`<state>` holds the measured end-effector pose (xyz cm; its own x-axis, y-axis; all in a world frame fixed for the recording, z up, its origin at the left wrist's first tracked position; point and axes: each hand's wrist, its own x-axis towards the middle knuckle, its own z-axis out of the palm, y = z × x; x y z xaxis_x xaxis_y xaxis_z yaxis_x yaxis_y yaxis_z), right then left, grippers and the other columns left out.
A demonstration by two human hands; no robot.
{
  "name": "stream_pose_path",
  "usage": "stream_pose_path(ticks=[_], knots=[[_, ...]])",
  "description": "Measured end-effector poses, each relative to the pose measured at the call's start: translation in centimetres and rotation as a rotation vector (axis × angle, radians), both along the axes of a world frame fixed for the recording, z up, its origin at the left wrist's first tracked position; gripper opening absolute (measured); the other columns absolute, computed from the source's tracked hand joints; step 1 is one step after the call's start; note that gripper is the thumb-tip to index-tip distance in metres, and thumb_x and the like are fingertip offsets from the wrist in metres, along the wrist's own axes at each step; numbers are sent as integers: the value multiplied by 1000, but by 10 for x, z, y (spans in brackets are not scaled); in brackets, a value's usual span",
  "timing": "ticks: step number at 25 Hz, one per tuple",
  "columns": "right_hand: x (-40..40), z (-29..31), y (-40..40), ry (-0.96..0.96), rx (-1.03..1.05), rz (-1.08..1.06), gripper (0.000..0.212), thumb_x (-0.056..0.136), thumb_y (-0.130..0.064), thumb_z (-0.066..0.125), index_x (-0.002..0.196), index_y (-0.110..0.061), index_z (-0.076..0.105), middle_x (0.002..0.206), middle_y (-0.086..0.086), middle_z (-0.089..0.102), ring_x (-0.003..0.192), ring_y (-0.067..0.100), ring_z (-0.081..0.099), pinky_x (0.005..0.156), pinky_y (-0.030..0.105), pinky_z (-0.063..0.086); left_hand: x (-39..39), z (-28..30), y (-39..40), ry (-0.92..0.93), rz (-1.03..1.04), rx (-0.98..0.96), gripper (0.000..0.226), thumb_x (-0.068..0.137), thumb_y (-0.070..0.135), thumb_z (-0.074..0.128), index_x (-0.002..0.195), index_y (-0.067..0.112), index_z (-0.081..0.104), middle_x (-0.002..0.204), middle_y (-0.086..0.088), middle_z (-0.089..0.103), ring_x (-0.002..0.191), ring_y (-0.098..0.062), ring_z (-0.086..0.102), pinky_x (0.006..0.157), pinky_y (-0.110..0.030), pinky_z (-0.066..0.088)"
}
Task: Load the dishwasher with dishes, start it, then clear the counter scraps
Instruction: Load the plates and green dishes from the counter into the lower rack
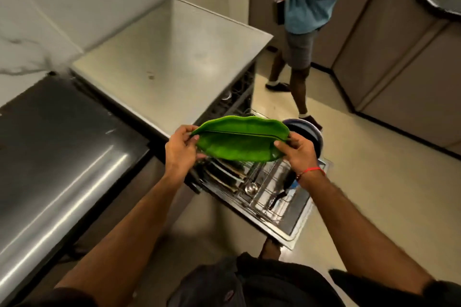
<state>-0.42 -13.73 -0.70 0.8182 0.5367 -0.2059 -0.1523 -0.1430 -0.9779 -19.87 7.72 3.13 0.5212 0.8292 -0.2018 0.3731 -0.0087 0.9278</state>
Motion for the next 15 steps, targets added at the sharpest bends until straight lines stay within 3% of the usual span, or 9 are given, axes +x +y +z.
stream_pose_path(ticks=[2,4,6,8,12,15], knots=[[33,-6,-17,-24,-37,-24,27,79,-11,74,105,-19,73,102,10,74,103,36,68,95,57,52,44,-8,-1,85,-63,114,26,95,-2,59,94,24,62,97,-8,71,76,-17,67,64,-34,61],[66,-19,-23,-21,-74,-54,27,83,-6,72,108,-18,72,107,15,71,107,40,66,97,59,50,90,-24,5,173,-151,244,19,93,1,63,99,18,65,93,-4,72,78,-17,66,73,-30,55],[93,-39,-16,-15,-155,-78,28,88,-3,68,113,-14,70,104,10,71,103,34,67,98,56,51,130,-48,17,207,-177,272,17,92,-1,61,100,14,63,89,-3,70,75,-18,63,68,-27,51],[121,-75,-2,-52,-253,-109,26,87,-14,71,113,-15,73,99,2,73,100,28,68,96,54,52,173,-85,36,238,-174,266,16,90,-2,58,99,12,62,87,-5,69,77,-21,63,69,-26,50],[171,-173,32,-113,-419,-194,27,86,-21,73,110,-10,75,83,-6,65,79,15,60,89,47,55,255,-194,75,265,-257,187,17,88,-3,53,98,10,57,92,-5,61,85,-23,59,79,-47,54],[202,-255,61,-135,-451,-227,28,87,-23,70,112,-12,74,83,-8,65,78,10,55,81,32,51,311,-282,96,269,-220,316,17,80,-5,54,92,4,61,86,-5,59,83,-18,55,75,-32,46]])
